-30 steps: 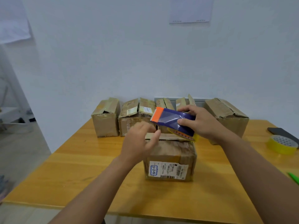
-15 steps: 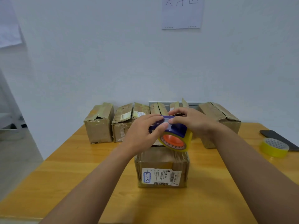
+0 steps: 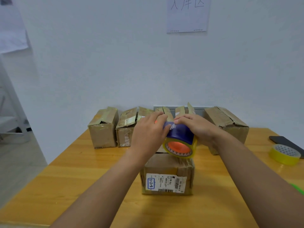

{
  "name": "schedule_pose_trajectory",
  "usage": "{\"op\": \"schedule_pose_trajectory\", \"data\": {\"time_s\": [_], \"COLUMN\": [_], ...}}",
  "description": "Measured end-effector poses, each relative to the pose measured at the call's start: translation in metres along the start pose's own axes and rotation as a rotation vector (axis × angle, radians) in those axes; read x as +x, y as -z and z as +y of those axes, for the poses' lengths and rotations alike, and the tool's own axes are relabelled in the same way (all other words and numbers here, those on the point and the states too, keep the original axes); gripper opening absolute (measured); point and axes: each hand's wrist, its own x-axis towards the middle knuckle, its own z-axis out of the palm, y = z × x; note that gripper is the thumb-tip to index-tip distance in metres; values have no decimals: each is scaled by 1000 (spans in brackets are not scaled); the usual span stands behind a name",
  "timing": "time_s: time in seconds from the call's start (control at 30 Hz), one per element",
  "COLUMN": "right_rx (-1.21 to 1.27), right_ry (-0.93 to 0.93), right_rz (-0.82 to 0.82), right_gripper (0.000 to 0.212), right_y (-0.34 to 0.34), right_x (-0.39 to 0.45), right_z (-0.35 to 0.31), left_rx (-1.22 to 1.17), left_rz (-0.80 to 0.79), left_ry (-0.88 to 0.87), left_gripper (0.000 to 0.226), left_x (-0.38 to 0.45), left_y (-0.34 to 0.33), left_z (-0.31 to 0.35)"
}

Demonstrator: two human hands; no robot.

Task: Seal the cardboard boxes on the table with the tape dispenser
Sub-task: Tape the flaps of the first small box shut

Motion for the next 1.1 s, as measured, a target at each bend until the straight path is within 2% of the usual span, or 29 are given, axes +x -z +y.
{"op": "schedule_pose_trajectory", "data": {"time_s": [0.13,0.23,0.37,0.47,0.53,0.63,0.67,0.7,0.73,0.8,0.83,0.93,1.1], "right_rx": [-13,-22,-29,-48,-66,-145,-158,-163,-165,-163,-178,-289,-461], "right_ry": [-13,-8,7,0,-4,10,23,36,46,58,56,57,159], "right_rz": [-3,-8,-13,-11,-35,-45,-41,-44,-53,-88,-119,-152,-64], "right_gripper": [18,18,21,21,34,103,117,119,110,78,73,78,50], "right_y": [2,2,0,-2,-2,-2,-2,-1,1,5,8,13,9], "right_x": [2,4,6,6,6,3,3,4,5,4,3,-1,-10], "right_z": [4,5,4,4,3,2,4,5,8,13,15,19,21], "left_rx": [110,96,72,97,84,-38,-115,-204,-286,-403,-444,-523,-505], "left_rz": [91,44,4,20,4,31,55,68,65,52,61,130,159], "left_ry": [-73,-110,-241,-223,-175,-12,87,206,332,556,646,843,1057], "left_gripper": [24,32,16,10,15,9,9,11,11,8,7,5,12], "left_x": [2,3,1,1,3,10,13,16,19,24,25,26,7], "left_y": [1,0,-1,0,2,7,10,13,17,22,25,33,40], "left_z": [1,0,0,-3,-6,-8,-7,-6,-7,-12,-17,-35,-59]}}
